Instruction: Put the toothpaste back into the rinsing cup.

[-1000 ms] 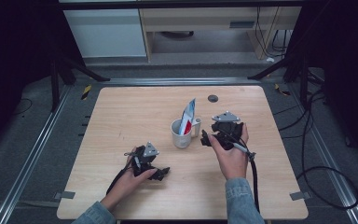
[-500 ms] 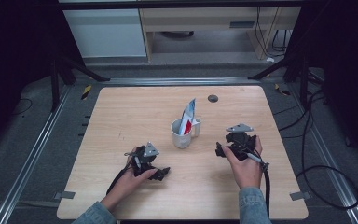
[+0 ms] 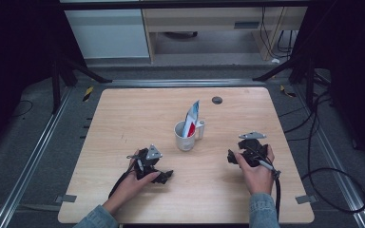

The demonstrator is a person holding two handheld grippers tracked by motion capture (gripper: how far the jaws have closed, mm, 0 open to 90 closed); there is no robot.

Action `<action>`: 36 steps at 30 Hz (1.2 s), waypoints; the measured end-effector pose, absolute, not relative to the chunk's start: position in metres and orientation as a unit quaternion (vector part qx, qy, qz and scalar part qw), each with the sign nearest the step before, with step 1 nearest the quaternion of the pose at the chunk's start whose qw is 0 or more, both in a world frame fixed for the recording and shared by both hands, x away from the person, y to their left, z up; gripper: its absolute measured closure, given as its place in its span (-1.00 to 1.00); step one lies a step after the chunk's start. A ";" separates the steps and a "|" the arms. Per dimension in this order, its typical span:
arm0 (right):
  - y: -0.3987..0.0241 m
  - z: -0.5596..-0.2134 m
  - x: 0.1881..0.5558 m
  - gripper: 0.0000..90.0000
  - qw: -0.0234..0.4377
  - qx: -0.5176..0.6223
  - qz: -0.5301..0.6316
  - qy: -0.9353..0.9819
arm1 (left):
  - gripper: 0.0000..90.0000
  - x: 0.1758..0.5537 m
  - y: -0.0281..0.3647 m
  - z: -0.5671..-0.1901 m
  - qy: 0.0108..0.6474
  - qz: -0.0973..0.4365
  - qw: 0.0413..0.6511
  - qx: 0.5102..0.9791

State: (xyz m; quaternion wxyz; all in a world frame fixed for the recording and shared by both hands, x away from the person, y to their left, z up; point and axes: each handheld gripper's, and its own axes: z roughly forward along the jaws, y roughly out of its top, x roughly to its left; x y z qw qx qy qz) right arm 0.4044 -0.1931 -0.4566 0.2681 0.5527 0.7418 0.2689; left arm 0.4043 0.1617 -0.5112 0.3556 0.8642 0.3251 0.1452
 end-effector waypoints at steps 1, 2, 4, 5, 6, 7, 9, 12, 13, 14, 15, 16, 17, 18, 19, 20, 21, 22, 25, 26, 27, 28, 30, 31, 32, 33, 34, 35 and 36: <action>-0.194 -0.458 0.405 -0.78 0.268 0.554 0.269 0.741 | -1.00 0.404 0.162 -0.511 0.325 0.145 0.355 0.864; -0.195 -0.459 0.405 -0.78 0.266 0.557 0.270 0.739 | -1.00 0.404 0.162 -0.511 0.325 0.145 0.356 0.864; -0.197 -0.463 0.406 -0.78 0.263 0.559 0.269 0.739 | -1.00 0.404 0.162 -0.511 0.325 0.146 0.355 0.864; -0.198 -0.465 0.406 -0.78 0.261 0.561 0.271 0.738 | -1.00 0.404 0.162 -0.511 0.325 0.145 0.355 0.864; -0.199 -0.467 0.407 -0.78 0.260 0.562 0.271 0.737 | -1.00 0.404 0.162 -0.511 0.325 0.146 0.355 0.864; -0.200 -0.468 0.408 -0.78 0.259 0.563 0.271 0.736 | -1.00 0.404 0.162 -0.511 0.325 0.145 0.356 0.864; -0.201 -0.472 0.409 -0.78 0.257 0.566 0.273 0.734 | -1.00 0.404 0.162 -0.511 0.325 0.145 0.356 0.864; -0.202 -0.479 0.411 -0.78 0.253 0.570 0.276 0.731 | -1.00 0.404 0.162 -0.511 0.325 0.145 0.356 0.864; -0.203 -0.480 0.411 -0.78 0.251 0.573 0.278 0.729 | -1.00 0.404 0.162 -0.511 0.325 0.145 0.356 0.864; -0.203 -0.482 0.412 -0.78 0.251 0.573 0.280 0.728 | -1.00 0.404 0.162 -0.511 0.325 0.145 0.356 0.864; -0.204 -0.484 0.413 -0.78 0.248 0.575 0.282 0.726 | -1.00 0.404 0.162 -0.511 0.325 0.146 0.355 0.864; -0.204 -0.485 0.413 -0.78 0.245 0.580 0.284 0.723 | -1.00 0.404 0.162 -0.511 0.325 0.145 0.356 0.864; -0.206 -0.487 0.414 -0.78 0.248 0.579 0.283 0.723 | -1.00 0.404 0.162 -0.511 0.325 0.146 0.355 0.864; -0.207 -0.488 0.415 -0.78 0.247 0.582 0.283 0.721 | -1.00 0.404 0.162 -0.511 0.325 0.145 0.356 0.864; -0.208 -0.489 0.416 -0.77 0.246 0.585 0.284 0.719 | -1.00 0.404 0.162 -0.511 0.325 0.145 0.355 0.864; -0.208 -0.490 0.416 -0.77 0.245 0.587 0.286 0.717 | -1.00 0.404 0.162 -0.511 0.325 0.145 0.356 0.864; -0.209 -0.490 0.417 -0.77 0.244 0.591 0.289 0.713 | -1.00 0.404 0.162 -0.511 0.325 0.146 0.355 0.864; -0.211 -0.491 0.417 -0.77 0.245 0.591 0.290 0.712 | -1.00 0.404 0.162 -0.511 0.325 0.145 0.356 0.864; -0.213 -0.493 0.419 -0.77 0.247 0.595 0.289 0.709 | -1.00 0.404 0.162 -0.511 0.325 0.145 0.355 0.864; -0.214 -0.494 0.419 -0.77 0.248 0.597 0.291 0.706 | -1.00 0.404 0.162 -0.511 0.325 0.145 0.355 0.864; -0.215 -0.495 0.420 -0.77 0.250 0.597 0.291 0.705 | -1.00 0.404 0.162 -0.511 0.325 0.145 0.356 0.864; -0.216 -0.496 0.420 -0.77 0.250 0.598 0.292 0.703 | -1.00 0.404 0.162 -0.511 0.325 0.145 0.355 0.864; -0.217 -0.498 0.421 -0.77 0.251 0.601 0.292 0.700 | -1.00 0.404 0.162 -0.511 0.325 0.145 0.355 0.864; -0.218 -0.499 0.422 -0.77 0.251 0.603 0.293 0.698 | -1.00 0.404 0.162 -0.511 0.325 0.145 0.356 0.864; -0.218 -0.500 0.422 -0.77 0.249 0.607 0.293 0.696 | -1.00 0.404 0.162 -0.511 0.325 0.145 0.355 0.864; -0.219 -0.501 0.423 -0.77 0.251 0.606 0.293 0.696 | -1.00 0.404 0.162 -0.511 0.325 0.145 0.355 0.864; -0.219 -0.502 0.423 -0.77 0.250 0.609 0.294 0.693 | -1.00 0.404 0.162 -0.511 0.325 0.145 0.355 0.864; -0.219 -0.504 0.424 -0.77 0.249 0.611 0.295 0.691 | -1.00 0.404 0.162 -0.511 0.325 0.145 0.355 0.864; -0.219 -0.505 0.424 -0.77 0.250 0.611 0.294 0.691 | -1.00 0.404 0.162 -0.511 0.325 0.145 0.355 0.864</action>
